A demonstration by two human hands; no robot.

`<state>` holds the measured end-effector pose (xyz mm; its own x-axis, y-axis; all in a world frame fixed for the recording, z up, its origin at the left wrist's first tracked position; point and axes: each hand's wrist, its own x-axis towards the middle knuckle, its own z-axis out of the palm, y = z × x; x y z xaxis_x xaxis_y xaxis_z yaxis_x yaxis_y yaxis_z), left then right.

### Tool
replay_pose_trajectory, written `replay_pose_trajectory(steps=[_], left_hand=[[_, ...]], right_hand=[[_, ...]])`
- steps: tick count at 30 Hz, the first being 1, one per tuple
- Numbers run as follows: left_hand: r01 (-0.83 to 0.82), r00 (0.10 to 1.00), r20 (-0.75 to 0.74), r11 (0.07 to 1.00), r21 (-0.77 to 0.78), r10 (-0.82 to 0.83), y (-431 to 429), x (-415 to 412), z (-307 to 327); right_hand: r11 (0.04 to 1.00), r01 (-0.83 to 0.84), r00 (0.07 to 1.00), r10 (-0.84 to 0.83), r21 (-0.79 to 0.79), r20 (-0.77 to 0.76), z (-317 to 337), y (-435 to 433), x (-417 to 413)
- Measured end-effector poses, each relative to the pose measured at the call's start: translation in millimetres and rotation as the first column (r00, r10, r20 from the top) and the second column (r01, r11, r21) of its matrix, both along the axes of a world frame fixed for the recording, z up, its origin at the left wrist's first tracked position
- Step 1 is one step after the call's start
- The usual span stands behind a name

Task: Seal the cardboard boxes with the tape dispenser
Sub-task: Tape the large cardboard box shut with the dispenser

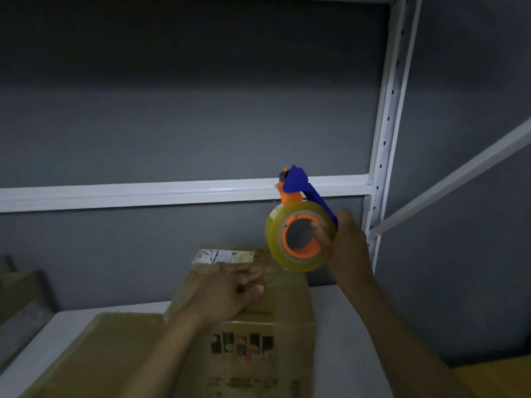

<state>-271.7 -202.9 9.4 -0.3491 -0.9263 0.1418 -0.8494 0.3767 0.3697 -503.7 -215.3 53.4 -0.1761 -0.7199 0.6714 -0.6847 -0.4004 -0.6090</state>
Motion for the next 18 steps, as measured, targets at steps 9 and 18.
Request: replay_pose_trajectory(steps=[9, 18], left_hand=[[-0.16, 0.86, -0.489, 0.987, 0.012, 0.145, -12.0, 23.5, 18.5], [0.163, 0.226, -0.832, 0.822, 0.545, 0.506, -37.0, 12.8, 76.8]], right_hand=[[0.981, -0.173, 0.972, 0.184, 0.084, -0.144, -16.8, -26.3, 24.0], [0.982, -0.144, 0.962, 0.167, 0.118, -0.215, -9.0, -30.5, 24.6]])
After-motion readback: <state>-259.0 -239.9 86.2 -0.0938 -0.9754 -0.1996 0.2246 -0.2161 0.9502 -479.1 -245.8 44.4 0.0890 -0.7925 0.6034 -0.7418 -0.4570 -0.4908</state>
